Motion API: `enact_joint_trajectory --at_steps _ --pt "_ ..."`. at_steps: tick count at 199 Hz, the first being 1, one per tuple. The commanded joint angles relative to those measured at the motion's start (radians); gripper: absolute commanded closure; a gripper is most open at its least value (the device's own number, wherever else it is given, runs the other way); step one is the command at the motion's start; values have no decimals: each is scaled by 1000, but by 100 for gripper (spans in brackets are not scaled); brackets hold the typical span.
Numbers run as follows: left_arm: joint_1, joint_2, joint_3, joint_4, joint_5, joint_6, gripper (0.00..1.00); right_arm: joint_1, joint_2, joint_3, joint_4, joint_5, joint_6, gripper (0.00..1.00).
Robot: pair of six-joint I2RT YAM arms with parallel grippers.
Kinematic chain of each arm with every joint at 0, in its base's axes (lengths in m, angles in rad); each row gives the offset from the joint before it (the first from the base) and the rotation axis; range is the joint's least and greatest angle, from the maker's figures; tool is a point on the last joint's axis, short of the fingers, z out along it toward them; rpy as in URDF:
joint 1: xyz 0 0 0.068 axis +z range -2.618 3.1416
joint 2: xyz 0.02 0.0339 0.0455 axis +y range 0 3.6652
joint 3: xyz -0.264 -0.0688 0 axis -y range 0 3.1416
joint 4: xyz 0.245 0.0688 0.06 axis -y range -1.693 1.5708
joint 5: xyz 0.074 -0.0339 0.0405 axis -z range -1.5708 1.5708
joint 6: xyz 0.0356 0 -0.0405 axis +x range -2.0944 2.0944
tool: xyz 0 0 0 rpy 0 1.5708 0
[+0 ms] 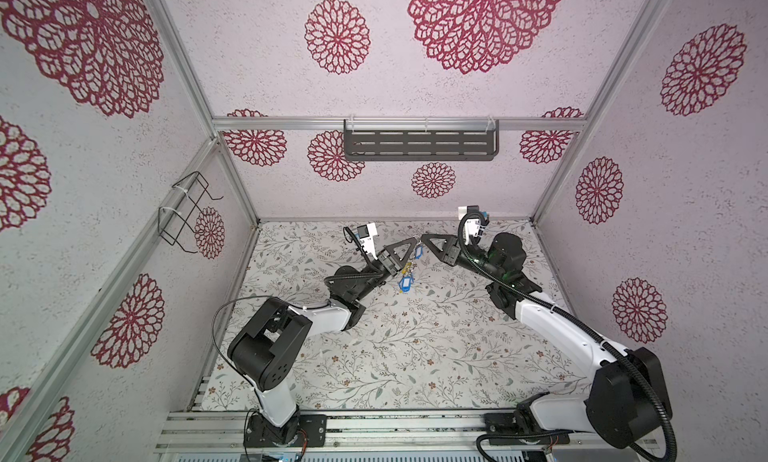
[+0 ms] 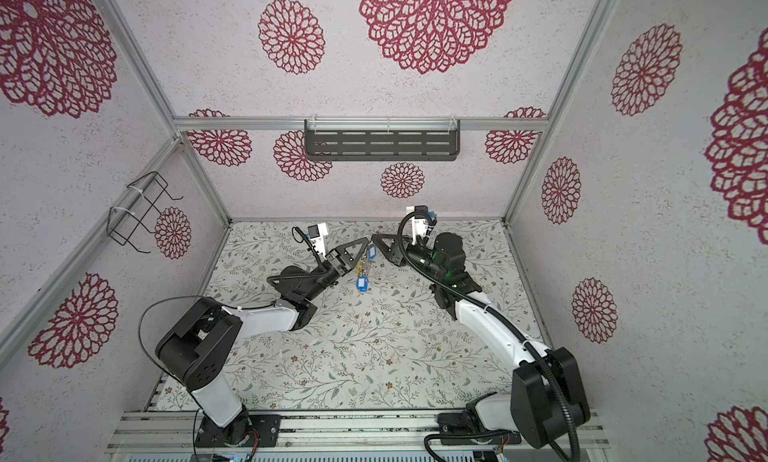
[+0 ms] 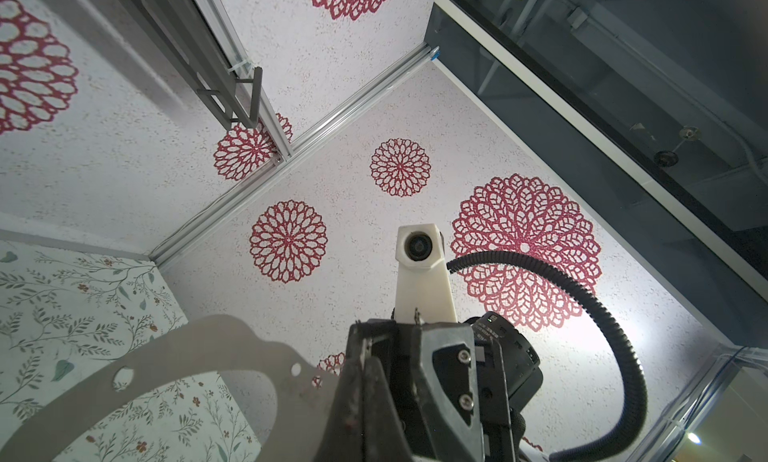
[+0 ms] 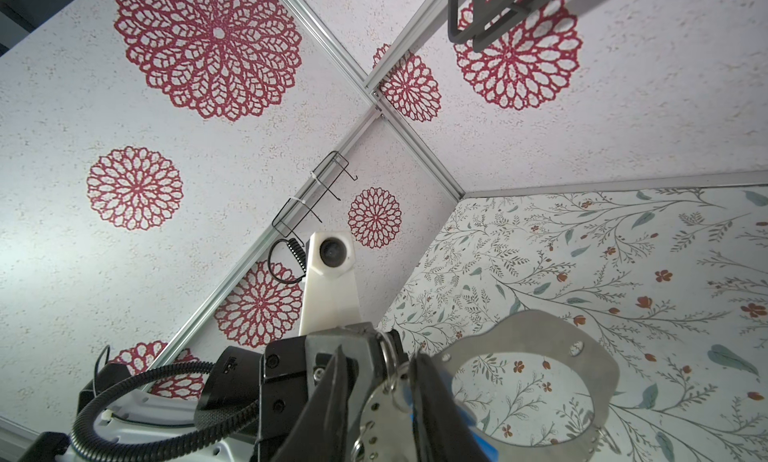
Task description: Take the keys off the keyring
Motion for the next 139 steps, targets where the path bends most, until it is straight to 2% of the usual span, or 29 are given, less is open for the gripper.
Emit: enact_joint_trajectory --at_steps 1,139 --pt "-6 0 33 13 5 6 100 2 1 15 53 -29 16 73" --pt "-7 1 46 4 14 6 100 14 28 39 52 -48 14 87"
